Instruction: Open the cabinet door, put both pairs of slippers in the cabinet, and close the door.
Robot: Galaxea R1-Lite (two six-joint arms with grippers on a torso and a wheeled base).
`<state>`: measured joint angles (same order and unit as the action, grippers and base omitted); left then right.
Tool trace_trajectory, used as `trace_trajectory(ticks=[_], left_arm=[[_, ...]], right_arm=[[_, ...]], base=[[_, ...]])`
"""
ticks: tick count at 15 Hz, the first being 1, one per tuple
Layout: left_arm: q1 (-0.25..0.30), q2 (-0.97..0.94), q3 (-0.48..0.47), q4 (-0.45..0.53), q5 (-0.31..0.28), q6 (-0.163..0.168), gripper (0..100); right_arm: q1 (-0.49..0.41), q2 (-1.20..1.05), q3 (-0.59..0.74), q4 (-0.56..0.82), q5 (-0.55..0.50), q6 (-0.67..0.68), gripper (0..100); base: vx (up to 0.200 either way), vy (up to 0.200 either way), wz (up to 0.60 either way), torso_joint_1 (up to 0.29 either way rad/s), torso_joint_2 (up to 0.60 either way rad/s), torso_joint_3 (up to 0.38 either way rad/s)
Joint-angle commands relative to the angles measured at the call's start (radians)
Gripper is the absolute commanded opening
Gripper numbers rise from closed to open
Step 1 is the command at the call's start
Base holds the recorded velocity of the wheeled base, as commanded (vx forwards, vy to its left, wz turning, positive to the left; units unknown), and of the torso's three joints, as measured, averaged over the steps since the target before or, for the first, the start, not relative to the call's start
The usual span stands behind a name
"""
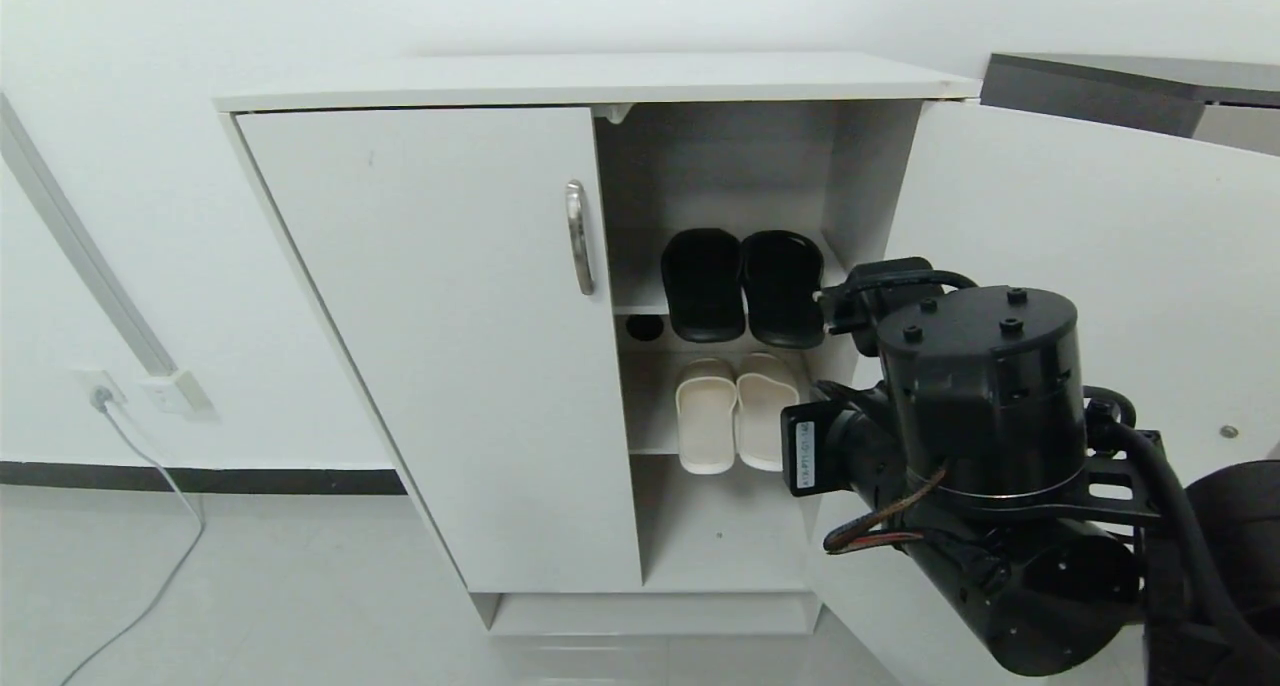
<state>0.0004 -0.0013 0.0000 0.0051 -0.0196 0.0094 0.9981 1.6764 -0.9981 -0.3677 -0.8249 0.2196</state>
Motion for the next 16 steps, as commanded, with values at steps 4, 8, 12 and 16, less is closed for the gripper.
trace_trajectory(ticks=[4, 8, 12, 16], left_arm=[[0.001, 0.001, 0.0, 0.001, 0.0, 0.0, 0], [0.001, 0.001, 0.0, 0.001, 0.0, 0.0, 0], [0.001, 0.001, 0.0, 0.001, 0.0, 0.0, 0], [0.001, 0.001, 0.0, 0.001, 0.0, 0.0, 0]], right_arm=[[-0.003, 0.0, 0.013, -0.004, 0.0, -0.002, 0], [-0.003, 0.0, 0.027, -0.017, 0.0, -0.006, 0], [-0.003, 0.003, 0.029, -0.017, 0.0, -0.006, 0], [-0.004, 0.008, 0.036, -0.017, 0.0, -0.006, 0]], base=[[-0.2, 0.0, 0.0, 0.005, 0.0, 0.005], [-0.15, 0.0, 0.0, 0.002, 0.0, 0.001], [0.0, 0.0, 0.0, 0.0, 0.0, 0.0], [0.0, 0.0, 0.0, 0.0, 0.0, 0.0]])
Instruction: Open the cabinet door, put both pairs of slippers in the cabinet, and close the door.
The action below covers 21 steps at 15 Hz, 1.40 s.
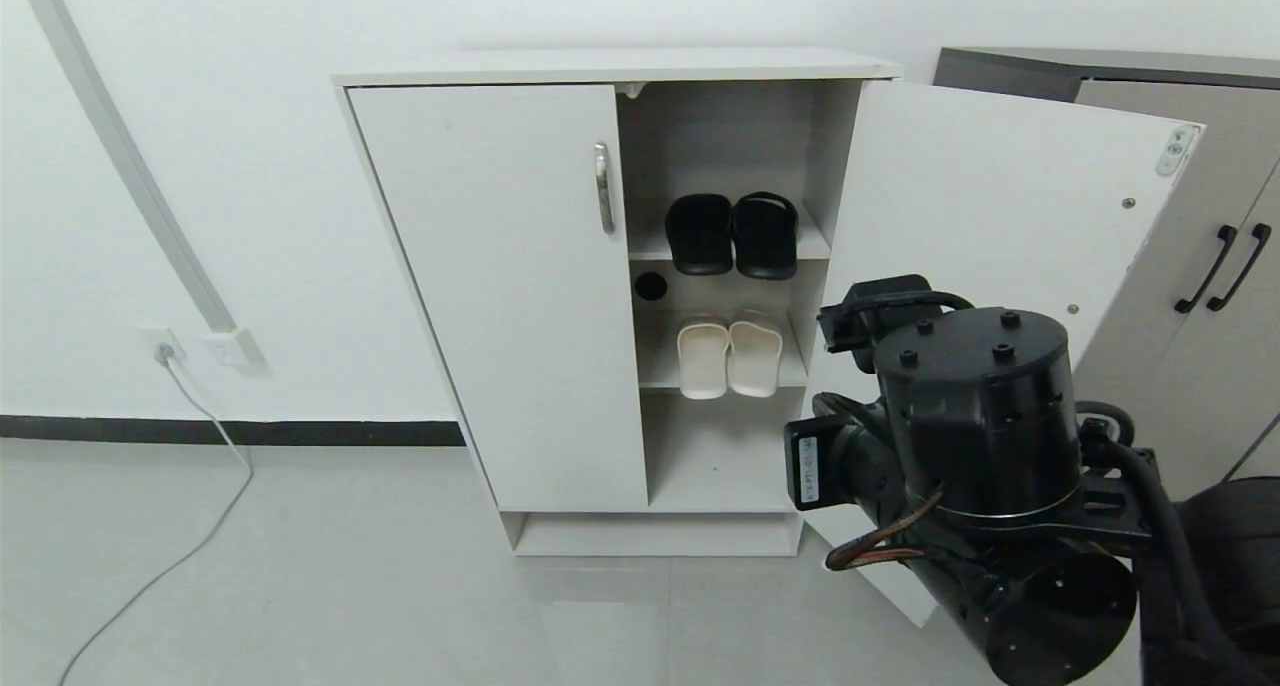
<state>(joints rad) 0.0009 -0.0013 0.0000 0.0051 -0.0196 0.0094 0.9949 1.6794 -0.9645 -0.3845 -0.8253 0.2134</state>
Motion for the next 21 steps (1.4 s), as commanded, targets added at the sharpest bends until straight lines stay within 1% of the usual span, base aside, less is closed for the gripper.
trace_trajectory(ticks=[1, 16, 21], left_arm=[[0.001, 0.001, 0.0, -0.001, 0.0, 0.0, 0], [0.001, 0.001, 0.0, -0.001, 0.0, 0.0, 0], [0.001, 0.001, 0.0, 0.001, 0.0, 0.0, 0]], right_arm=[[-0.001, 0.005, 0.003, -0.001, 0.0, 0.0, 0], [-0.013, 0.019, 0.006, 0.001, 0.0, -0.014, 0], [-0.015, 0.019, 0.006, 0.001, 0.0, -0.014, 0]], base=[[0.0, 0.0, 0.0, 0.0, 0.0, 0.0], [0.0, 0.0, 0.0, 0.0, 0.0, 0.0], [0.0, 0.0, 0.0, 0.025, -0.25, -0.31]])
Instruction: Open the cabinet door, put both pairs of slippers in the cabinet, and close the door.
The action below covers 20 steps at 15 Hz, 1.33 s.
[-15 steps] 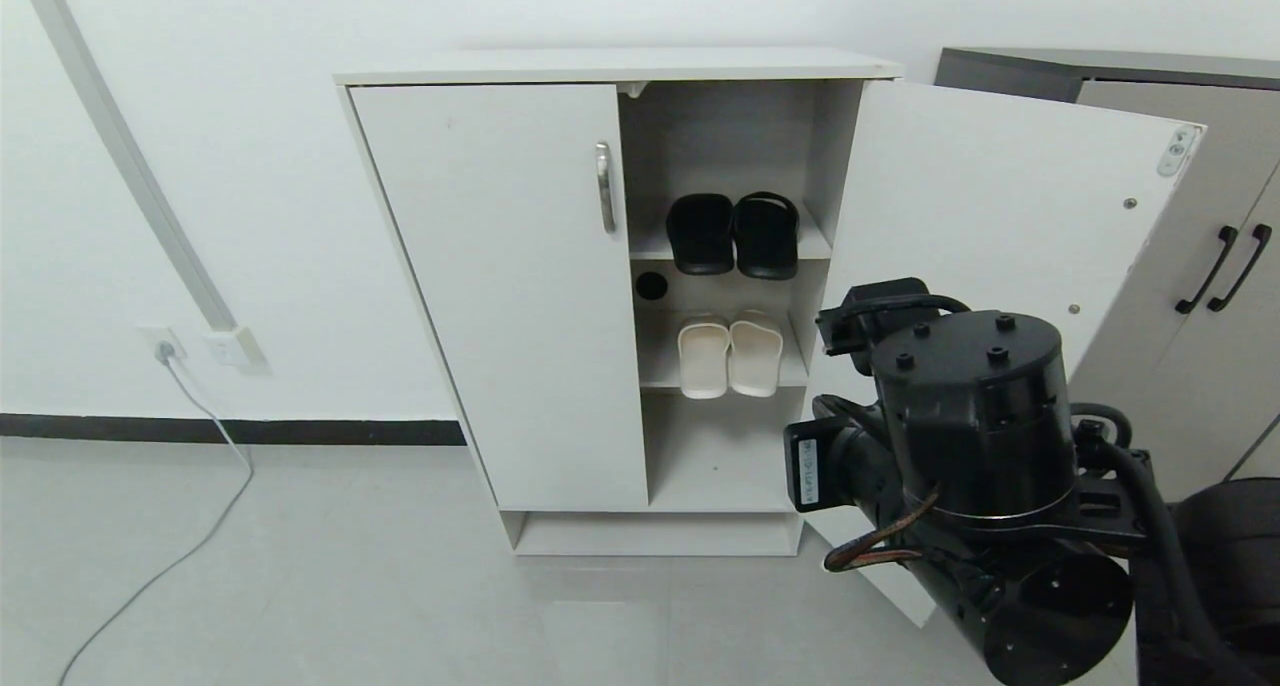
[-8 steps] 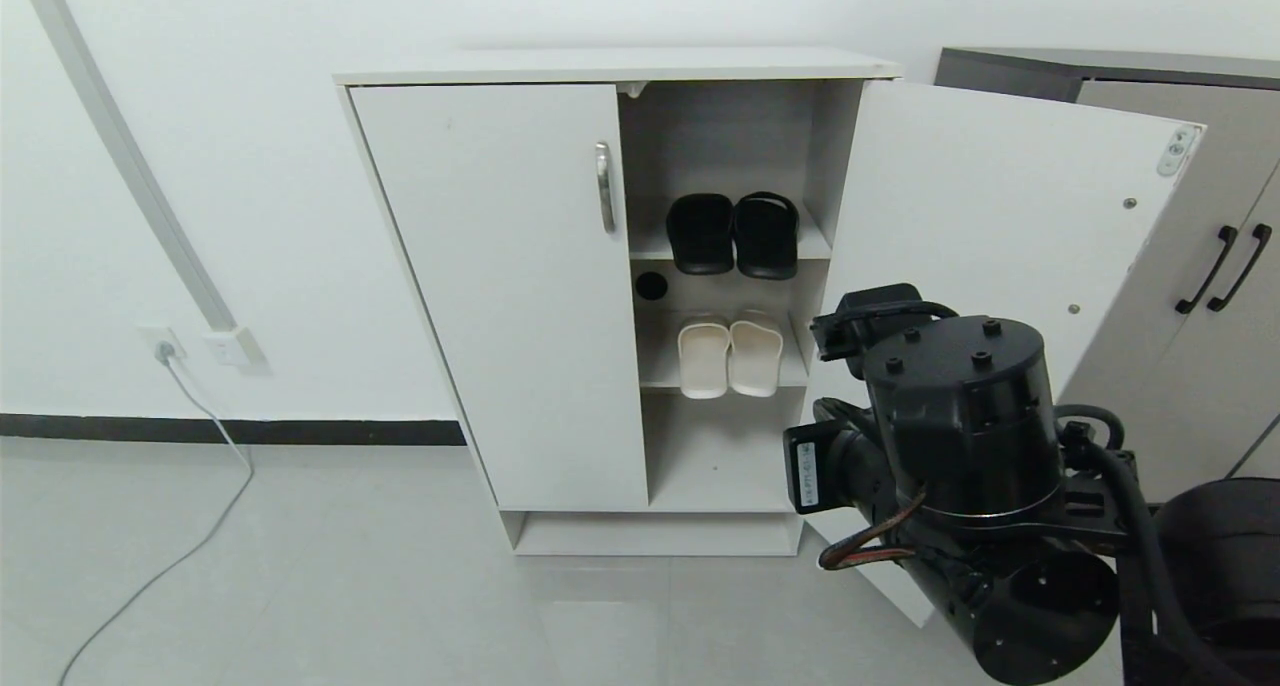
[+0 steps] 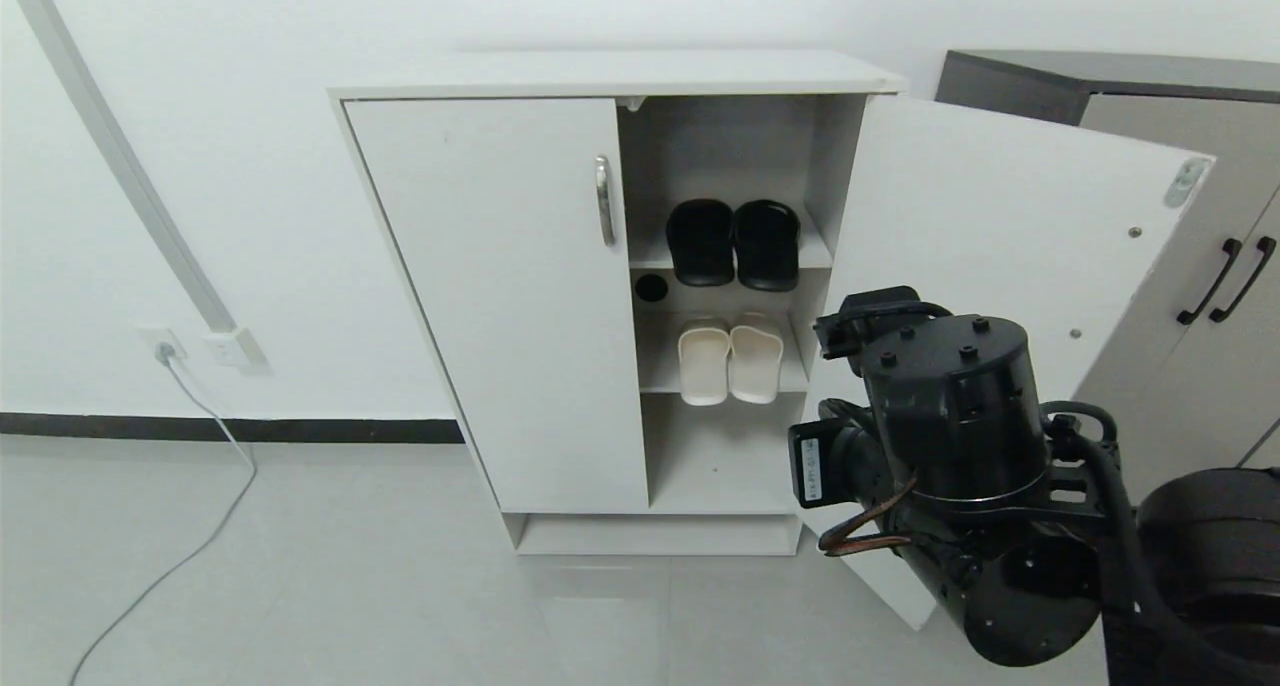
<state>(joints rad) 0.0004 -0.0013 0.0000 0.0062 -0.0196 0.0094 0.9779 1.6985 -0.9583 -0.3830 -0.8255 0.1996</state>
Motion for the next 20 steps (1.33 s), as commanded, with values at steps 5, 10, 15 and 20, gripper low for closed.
trace_trajectory(ticks=[5, 10, 15, 20], left_arm=[[0.001, 0.001, 0.0, -0.002, 0.0, 0.0, 0], [0.001, 0.001, 0.0, 0.0, 0.0, 0.0, 0], [0.001, 0.001, 0.0, 0.0, 0.0, 0.0, 0], [0.001, 0.001, 0.0, 0.0, 0.0, 0.0, 0]], right_arm=[[0.002, 0.0, 0.0, -0.001, 0.0, 0.0, 0], [0.001, 0.0, 0.0, 0.001, 0.0, 0.0, 0], [0.001, 0.0, 0.007, -0.001, 0.002, -0.002, 0], [-0.002, 0.001, 0.007, -0.001, 0.0, -0.002, 0]], base=[[0.0, 0.0, 0.0, 0.082, -0.51, -0.353], [0.0, 0.0, 0.0, 0.141, -0.47, -0.33], [0.0, 0.0, 0.0, 0.182, -0.49, -0.314], [0.0, 0.0, 0.0, 0.206, -0.52, -0.312]])
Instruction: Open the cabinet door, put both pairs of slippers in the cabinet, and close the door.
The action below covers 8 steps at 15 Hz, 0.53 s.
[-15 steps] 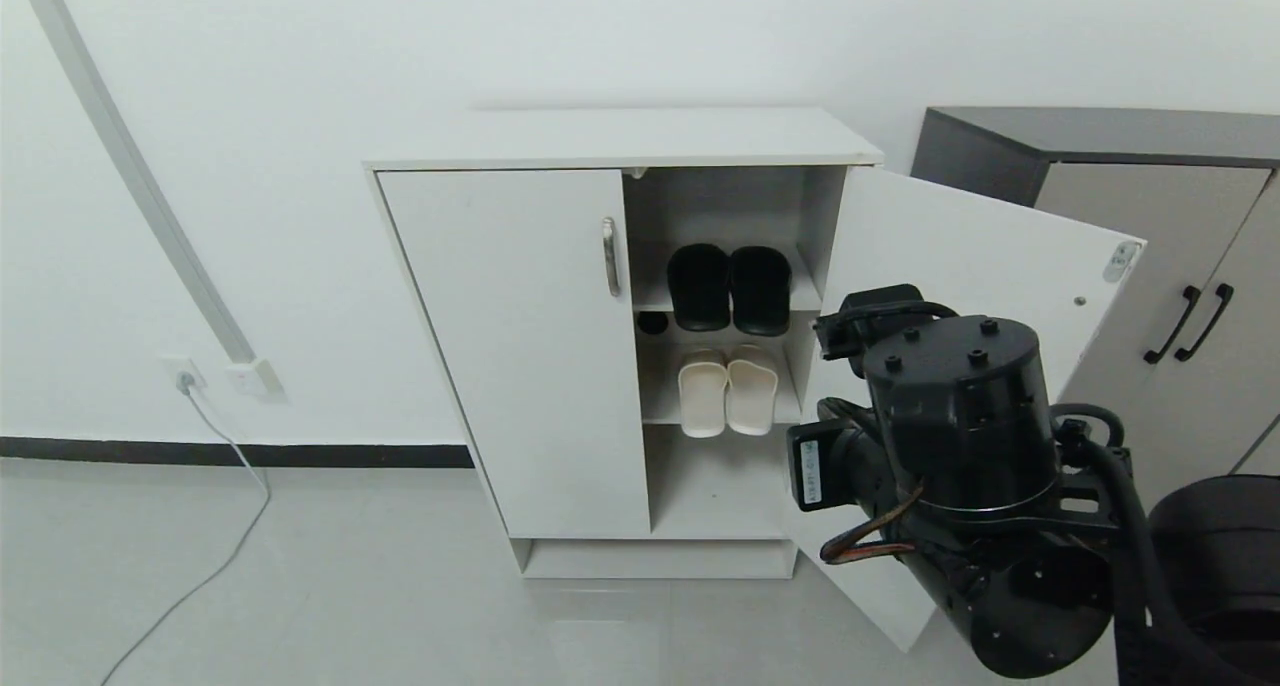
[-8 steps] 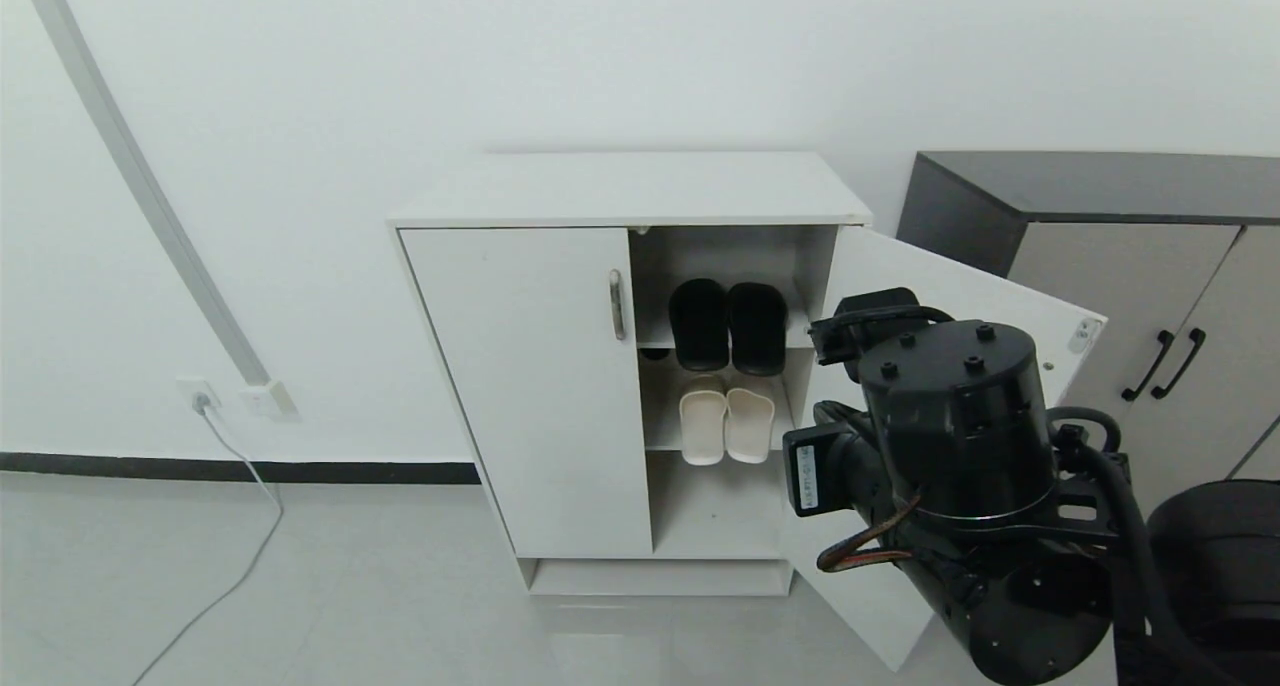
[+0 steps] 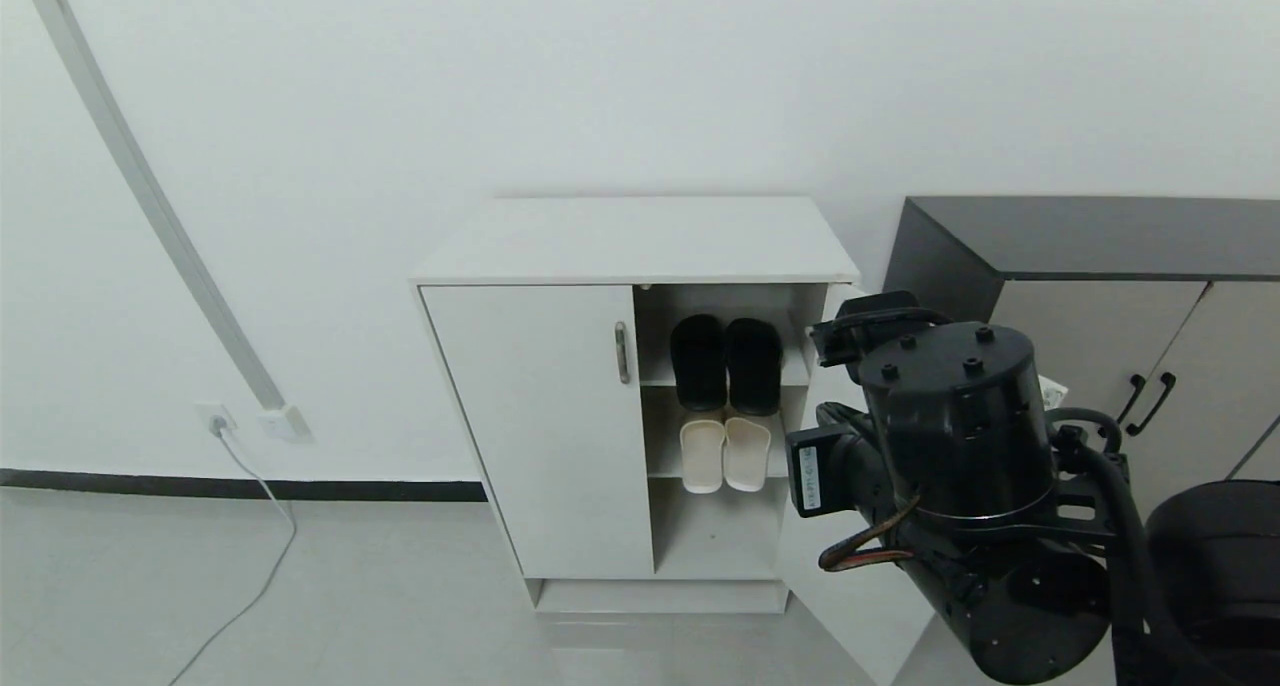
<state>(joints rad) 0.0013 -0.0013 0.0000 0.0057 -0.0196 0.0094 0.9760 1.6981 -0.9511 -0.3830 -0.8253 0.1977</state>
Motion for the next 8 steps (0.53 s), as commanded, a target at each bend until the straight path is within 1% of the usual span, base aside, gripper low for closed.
trace_trajectory(ticks=[1, 4, 8], left_arm=[[0.0, 0.001, 0.0, 0.0, 0.0, 0.0, 0], [0.0, 0.001, 0.0, 0.0, 0.0, 0.0, 0], [0.0, 0.001, 0.0, 0.0, 0.0, 0.0, 0]], right_arm=[[0.0, 0.002, 0.0, -0.001, 0.0, 0.0, 0], [0.0, 0.0, 0.0, 0.001, 0.0, 0.0, 0], [-0.008, 0.0, 0.014, -0.002, 0.0, 0.002, 0]], base=[[0.0, 0.0, 0.0, 0.222, -0.53, -0.32], [0.0, 0.0, 0.0, 0.232, -0.55, -0.312], [0.0, 0.0, 0.0, 0.26, -0.59, -0.332]])
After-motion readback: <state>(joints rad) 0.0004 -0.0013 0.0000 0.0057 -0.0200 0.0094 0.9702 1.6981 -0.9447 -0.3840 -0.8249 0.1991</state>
